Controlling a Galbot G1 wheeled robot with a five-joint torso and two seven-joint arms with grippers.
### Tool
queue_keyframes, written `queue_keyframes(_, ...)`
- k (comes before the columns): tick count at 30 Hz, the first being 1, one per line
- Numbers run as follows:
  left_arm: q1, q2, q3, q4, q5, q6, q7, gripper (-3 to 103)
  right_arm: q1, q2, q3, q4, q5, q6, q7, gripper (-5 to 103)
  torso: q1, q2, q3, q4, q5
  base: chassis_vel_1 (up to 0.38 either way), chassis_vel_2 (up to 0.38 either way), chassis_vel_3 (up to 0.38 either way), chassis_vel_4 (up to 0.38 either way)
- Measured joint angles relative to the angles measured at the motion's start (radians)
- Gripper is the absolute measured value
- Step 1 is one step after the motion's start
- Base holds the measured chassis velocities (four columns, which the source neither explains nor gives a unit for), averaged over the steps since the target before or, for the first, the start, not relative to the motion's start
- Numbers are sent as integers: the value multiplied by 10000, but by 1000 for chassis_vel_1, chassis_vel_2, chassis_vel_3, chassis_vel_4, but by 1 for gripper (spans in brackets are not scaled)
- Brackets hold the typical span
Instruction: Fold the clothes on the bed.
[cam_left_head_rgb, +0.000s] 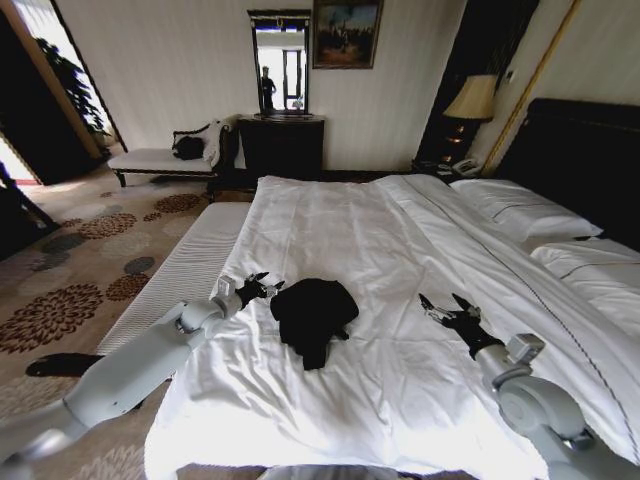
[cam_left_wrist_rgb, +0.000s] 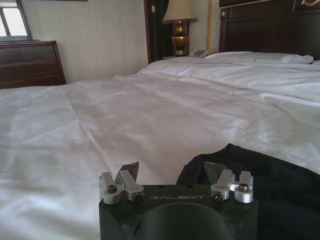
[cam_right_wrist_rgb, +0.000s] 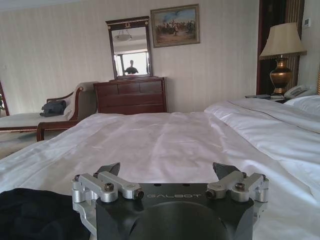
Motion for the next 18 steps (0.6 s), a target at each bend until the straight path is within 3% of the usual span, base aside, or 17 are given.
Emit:
queue_keyframes(3, -535, -217, 508, 289, -64, 13, -2, 76, 56, 3, 1, -19, 3, 1, 3, 100, 0, 0, 0, -2, 1, 0, 0, 0, 0)
queue_keyframes(5, -858, -386, 824, 534, -124, 28, -1, 72, 89, 29, 2, -20, 9, 1, 23, 100, 1, 0, 0, -3, 2, 0, 0, 0, 0)
queue_keyframes(18, -1036, -343, 1480, 773, 33, 155, -6, 64, 52, 102, 50, 1, 65, 8, 46, 100, 0, 0, 0, 0, 1, 0, 0, 0, 0)
